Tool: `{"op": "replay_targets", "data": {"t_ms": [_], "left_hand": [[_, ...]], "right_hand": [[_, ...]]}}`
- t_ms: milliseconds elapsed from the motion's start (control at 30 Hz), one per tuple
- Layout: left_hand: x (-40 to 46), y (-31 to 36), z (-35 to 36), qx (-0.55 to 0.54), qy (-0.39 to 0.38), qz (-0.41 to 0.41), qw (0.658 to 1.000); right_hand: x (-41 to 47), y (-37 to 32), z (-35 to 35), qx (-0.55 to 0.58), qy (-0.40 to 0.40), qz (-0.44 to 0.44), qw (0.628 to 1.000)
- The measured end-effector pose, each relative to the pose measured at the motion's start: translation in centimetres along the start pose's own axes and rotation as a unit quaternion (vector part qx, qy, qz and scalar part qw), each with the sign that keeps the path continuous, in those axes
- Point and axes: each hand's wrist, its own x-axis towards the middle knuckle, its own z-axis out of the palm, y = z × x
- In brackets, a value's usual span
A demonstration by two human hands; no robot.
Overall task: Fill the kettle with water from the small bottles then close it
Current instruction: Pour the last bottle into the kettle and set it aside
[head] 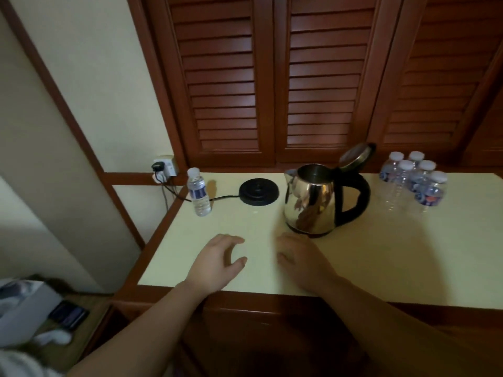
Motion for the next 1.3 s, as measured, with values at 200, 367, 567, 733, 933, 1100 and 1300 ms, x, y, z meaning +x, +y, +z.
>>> {"op": "replay_targets", "data": {"t_ms": [200, 367, 567, 733, 933, 1100, 1300], "left_hand": [[1.1, -3.8, -4.3, -0.151, 0.093, -0.183, 0.967], [4.9, -5.6, -6.8, -0.175, 0.098, -0.224, 0.954], [9.5, -6.9, -7.3, -0.247, 0.101, -0.206, 0.942], [11.7, -7.5, -7.1, -0.313, 0.109, -0.185, 0.925], [9.6, -5.4, -6.2, -0.307, 0.119, -0.182, 0.927], [5.8, -2.6, -3.3, -0.326, 0.079, -0.147, 0.93], [1.5, 0.5, 0.0, -0.269, 0.064, -0.105, 0.955]], "right_hand": [[0.3, -2.2, 1.2, -0.167, -0.121, 0.007, 0.978], [0.3, -1.8, 1.1, -0.197, -0.135, 0.012, 0.971], [0.2, -1.9, 0.9, -0.182, -0.134, 0.022, 0.974], [0.2, -2.0, 0.9, -0.172, -0.137, 0.026, 0.975], [0.2, -1.6, 1.0, -0.166, -0.133, 0.023, 0.977], [0.3, -1.9, 0.9, -0.17, -0.131, 0.027, 0.976], [0.0, -2.1, 0.9, -0.163, -0.124, 0.023, 0.979]]}}
